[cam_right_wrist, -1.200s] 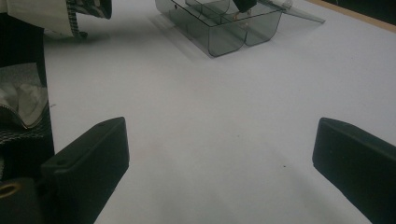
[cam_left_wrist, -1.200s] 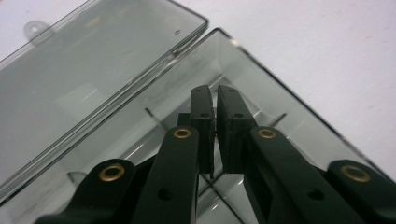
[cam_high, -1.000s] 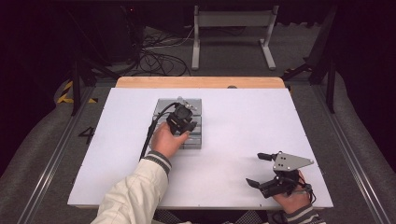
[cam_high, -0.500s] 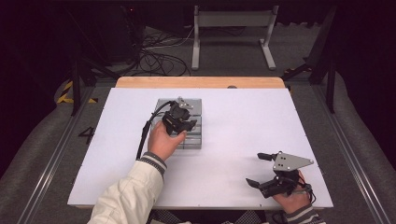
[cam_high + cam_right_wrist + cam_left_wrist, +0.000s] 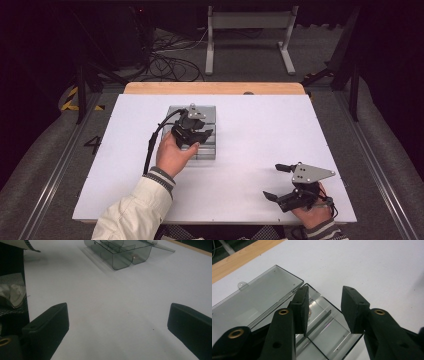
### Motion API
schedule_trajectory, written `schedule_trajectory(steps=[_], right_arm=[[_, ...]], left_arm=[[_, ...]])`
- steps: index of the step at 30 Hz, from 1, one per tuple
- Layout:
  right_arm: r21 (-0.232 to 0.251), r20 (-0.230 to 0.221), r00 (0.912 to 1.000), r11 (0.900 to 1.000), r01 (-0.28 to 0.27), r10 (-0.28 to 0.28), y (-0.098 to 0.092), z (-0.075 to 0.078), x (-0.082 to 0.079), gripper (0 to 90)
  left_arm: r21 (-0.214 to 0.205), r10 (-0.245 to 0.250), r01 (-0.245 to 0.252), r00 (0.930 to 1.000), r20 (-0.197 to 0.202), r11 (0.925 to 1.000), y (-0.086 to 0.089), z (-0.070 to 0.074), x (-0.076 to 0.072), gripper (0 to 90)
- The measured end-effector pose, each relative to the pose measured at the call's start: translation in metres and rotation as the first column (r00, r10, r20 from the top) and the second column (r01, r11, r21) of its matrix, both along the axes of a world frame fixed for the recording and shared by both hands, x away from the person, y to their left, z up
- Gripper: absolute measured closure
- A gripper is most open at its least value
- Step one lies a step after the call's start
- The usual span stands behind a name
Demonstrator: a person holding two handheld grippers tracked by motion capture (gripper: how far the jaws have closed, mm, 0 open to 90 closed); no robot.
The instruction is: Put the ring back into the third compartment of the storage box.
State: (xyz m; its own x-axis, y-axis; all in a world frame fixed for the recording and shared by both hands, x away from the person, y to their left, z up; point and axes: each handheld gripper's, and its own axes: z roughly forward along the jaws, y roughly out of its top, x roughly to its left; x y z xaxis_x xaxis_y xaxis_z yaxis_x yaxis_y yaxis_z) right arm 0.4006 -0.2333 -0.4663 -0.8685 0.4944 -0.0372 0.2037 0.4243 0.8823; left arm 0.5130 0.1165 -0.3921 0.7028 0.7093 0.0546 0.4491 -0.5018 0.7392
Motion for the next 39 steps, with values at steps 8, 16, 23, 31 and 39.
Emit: schedule_trajectory(steps=[8, 16, 23, 31, 39], right_arm=[[-0.004, -0.001, 1.0, 1.0, -0.001, 0.001, 0.0, 0.0, 0.0, 4.3], [-0.005, -0.001, 1.0, 1.0, -0.001, 0.001, 0.0, 0.0, 0.0, 4.3], [-0.004, -0.002, 1.0, 1.0, -0.001, 0.001, 0.0, 0.0, 0.0, 4.3], [-0.002, -0.003, 1.0, 1.0, -0.002, 0.002, 0.001, 0.0, 0.0, 4.3], [0.0, -0.006, 1.0, 1.0, -0.003, 0.003, 0.001, -0.001, 0.0, 4.2]], left_arm=[[-0.02, -0.002, 0.002, 0.9999, 0.017, 0.9998, 0.004, 0.006, -0.008, 57.8], [-0.03, -0.012, 0.013, 0.9993, 0.035, 0.9995, 0.008, 0.011, -0.017, 56.5], [-0.059, -0.023, 0.027, 0.9973, 0.07, 0.9979, 0.015, 0.016, -0.027, 51.3], [-0.089, -0.049, 0.062, 0.9893, 0.138, 0.9941, 0.024, 0.024, -0.046, 44.0], [-0.131, -0.05, 0.074, 0.9828, 0.178, 0.9886, 0.038, 0.026, -0.064, 38.7]])
